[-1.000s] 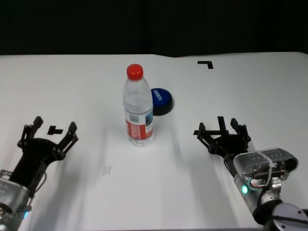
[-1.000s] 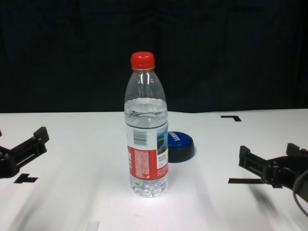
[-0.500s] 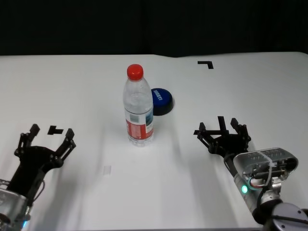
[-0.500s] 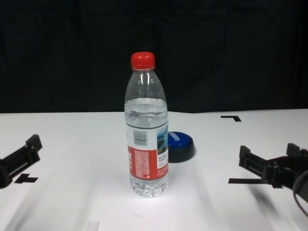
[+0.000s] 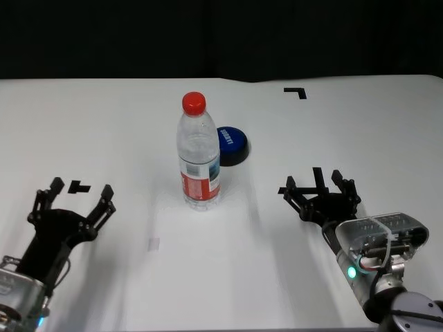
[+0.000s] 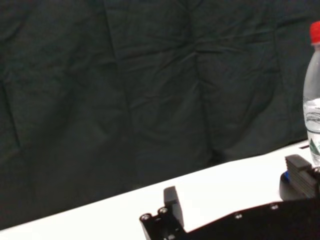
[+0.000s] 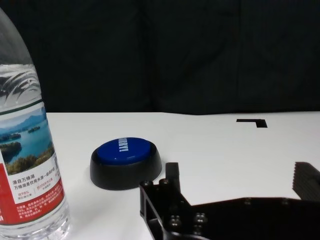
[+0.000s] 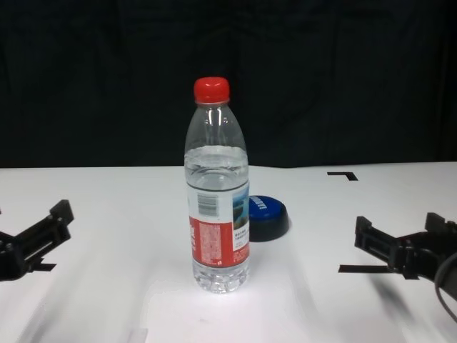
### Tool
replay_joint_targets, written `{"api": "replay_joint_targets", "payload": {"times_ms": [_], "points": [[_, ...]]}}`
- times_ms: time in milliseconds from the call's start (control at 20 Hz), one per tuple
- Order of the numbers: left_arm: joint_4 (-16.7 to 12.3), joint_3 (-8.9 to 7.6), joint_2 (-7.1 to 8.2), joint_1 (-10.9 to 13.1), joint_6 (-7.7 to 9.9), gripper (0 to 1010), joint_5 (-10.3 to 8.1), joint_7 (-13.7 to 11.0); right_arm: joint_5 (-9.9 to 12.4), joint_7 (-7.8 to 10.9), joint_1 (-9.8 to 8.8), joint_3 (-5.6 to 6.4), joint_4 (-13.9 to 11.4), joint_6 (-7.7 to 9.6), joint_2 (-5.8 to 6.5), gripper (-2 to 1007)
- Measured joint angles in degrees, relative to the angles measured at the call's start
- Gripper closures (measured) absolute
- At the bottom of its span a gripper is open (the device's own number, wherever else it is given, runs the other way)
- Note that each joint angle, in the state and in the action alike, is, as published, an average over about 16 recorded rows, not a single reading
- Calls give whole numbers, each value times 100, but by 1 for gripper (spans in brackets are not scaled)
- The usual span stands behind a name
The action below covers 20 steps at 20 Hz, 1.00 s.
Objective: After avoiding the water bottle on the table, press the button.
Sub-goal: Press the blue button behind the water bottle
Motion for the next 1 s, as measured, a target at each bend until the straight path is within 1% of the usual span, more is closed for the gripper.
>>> {"api": "replay_joint_targets", "payload": {"times_ms": [250,500,1000], "points": [[90,60,25,-139,19,7,25,-49,0,0,0,0,0,0,0,2],[232,142,66,-347,58,7,50,-99,0,0,0,0,0,0,0,2],[701,381,145,-939,150,7,95,-209,0,0,0,0,0,0,0,2]]}}
